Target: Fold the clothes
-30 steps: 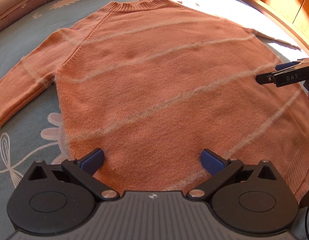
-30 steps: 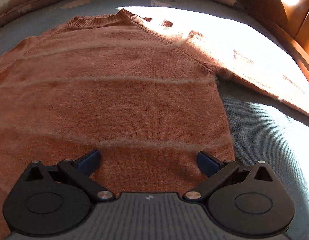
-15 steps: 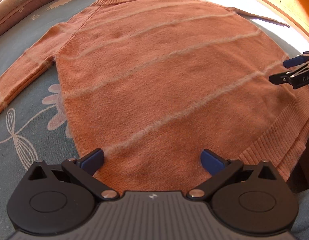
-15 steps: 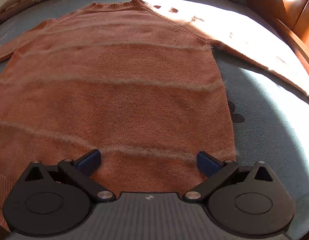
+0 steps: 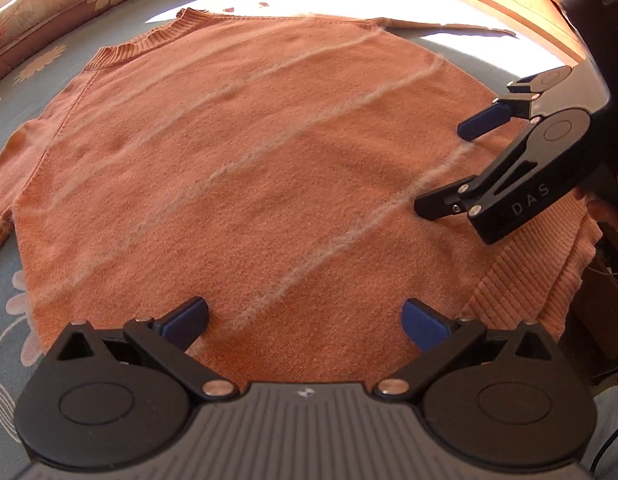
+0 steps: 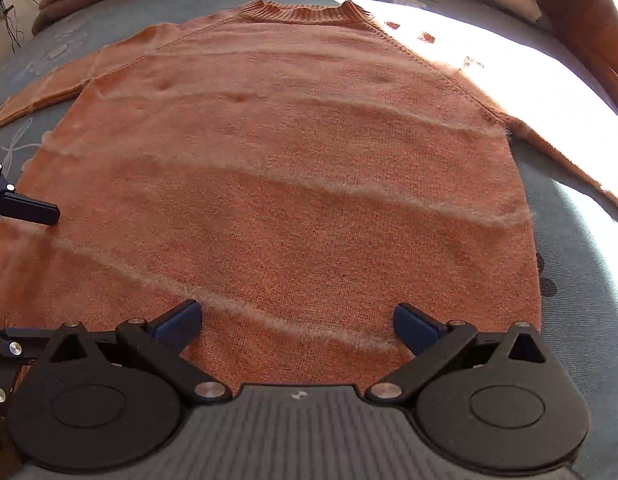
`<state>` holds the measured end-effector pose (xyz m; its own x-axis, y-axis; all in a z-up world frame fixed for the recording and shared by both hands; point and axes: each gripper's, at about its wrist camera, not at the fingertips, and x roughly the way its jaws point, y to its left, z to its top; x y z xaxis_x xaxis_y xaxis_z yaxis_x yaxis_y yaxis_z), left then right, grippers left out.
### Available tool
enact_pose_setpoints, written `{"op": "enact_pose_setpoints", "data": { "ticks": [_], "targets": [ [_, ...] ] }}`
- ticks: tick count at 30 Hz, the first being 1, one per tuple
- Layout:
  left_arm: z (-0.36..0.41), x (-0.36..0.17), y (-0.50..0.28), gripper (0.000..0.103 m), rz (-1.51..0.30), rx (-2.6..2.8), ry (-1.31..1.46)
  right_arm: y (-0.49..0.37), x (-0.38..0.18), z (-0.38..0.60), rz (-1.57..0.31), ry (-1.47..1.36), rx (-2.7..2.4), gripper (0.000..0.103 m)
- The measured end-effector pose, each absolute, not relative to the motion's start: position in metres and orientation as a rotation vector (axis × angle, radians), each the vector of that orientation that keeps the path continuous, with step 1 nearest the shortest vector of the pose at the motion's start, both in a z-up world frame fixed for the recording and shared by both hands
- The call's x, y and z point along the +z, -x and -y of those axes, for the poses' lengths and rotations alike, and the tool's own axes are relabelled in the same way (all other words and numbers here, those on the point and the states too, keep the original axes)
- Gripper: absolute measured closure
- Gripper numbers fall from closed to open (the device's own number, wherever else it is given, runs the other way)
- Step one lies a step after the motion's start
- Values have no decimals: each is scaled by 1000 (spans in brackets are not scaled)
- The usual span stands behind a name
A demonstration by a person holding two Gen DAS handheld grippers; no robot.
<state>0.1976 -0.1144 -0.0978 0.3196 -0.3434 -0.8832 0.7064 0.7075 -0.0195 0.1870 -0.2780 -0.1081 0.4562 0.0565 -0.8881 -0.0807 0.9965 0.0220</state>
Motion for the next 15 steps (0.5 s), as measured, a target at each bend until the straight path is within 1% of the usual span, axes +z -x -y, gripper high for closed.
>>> {"op": "enact_pose_setpoints", "data": {
  "ticks": [6, 9, 11, 13, 15],
  "targets": [
    [91, -98, -165, 1, -1134, -736, -410, -146, -108, 286, -1143, 7, 90, 0],
    [86, -88, -165, 1, -1169, -760, -358, -140, -106, 287, -1195, 18, 93, 0],
    [84, -82, -175, 1, -1139, -730, -330, -144, -102, 287, -1199, 2, 101, 0],
    [82, -81, -188, 1, -1101, -670, -321, -152, -97, 283, -1165, -15, 113, 0],
    [79, -86, -200, 1, -1099, -621, -311, -164, -94, 279, -1129, -40, 134, 0]
  ]
}}
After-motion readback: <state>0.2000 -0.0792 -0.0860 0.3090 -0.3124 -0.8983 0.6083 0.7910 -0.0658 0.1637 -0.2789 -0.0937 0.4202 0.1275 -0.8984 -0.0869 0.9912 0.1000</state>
